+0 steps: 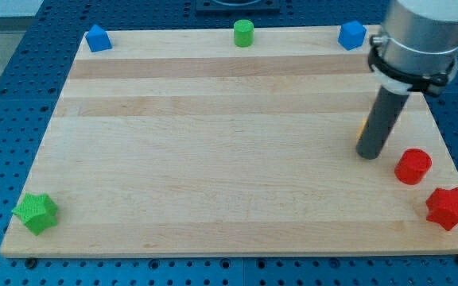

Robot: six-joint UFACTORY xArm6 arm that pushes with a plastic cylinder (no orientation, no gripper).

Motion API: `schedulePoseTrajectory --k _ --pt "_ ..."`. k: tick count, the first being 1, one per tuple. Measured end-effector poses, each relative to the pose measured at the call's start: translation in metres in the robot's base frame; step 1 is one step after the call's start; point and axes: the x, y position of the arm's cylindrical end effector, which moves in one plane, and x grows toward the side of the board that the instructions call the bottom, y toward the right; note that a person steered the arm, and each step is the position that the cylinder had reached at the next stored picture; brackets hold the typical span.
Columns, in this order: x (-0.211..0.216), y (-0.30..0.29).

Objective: Slide the hexagon to the center right

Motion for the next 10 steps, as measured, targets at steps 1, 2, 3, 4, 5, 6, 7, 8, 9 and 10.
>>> schedulePoseTrajectory --k 1,2,3,4,5,6,7,8,9,10 --pt "0.000 -0.024" --pt "-0.018 -0.063" --pt "-0.039 -0.038" --pt "-0.036 -0.002" --pt "-0.036 0.005" --pt "-0.036 -0.008" --pt "-0.036 0.012" --pt "-0.036 0.033" --pt "-0.039 -0.014" --pt "-0.084 -0.040"
